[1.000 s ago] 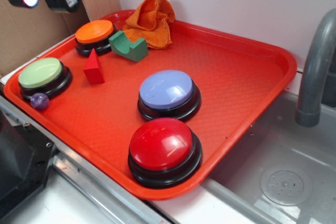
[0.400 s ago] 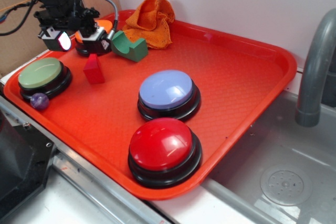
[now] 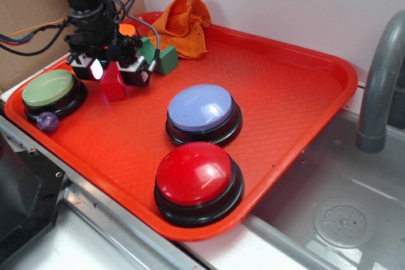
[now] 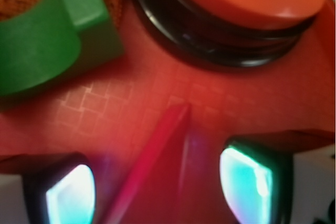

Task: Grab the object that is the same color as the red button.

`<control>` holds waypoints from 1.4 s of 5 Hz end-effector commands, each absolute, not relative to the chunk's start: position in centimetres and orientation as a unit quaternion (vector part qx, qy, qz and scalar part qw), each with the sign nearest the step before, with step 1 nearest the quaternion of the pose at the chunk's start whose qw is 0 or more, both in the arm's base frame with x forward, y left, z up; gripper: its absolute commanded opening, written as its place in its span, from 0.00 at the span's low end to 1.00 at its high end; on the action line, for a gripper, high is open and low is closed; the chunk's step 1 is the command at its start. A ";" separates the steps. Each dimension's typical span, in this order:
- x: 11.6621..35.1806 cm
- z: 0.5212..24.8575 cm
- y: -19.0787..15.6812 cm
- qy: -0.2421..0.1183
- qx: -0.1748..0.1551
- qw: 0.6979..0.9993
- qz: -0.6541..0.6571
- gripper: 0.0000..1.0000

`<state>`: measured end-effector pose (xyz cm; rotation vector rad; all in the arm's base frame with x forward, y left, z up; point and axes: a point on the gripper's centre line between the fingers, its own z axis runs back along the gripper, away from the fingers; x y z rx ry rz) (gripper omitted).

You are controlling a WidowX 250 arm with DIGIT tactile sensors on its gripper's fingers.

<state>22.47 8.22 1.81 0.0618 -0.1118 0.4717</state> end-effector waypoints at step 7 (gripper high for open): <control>18.7 13.9 3.3 -0.107 -0.019 0.975 0.194 0.00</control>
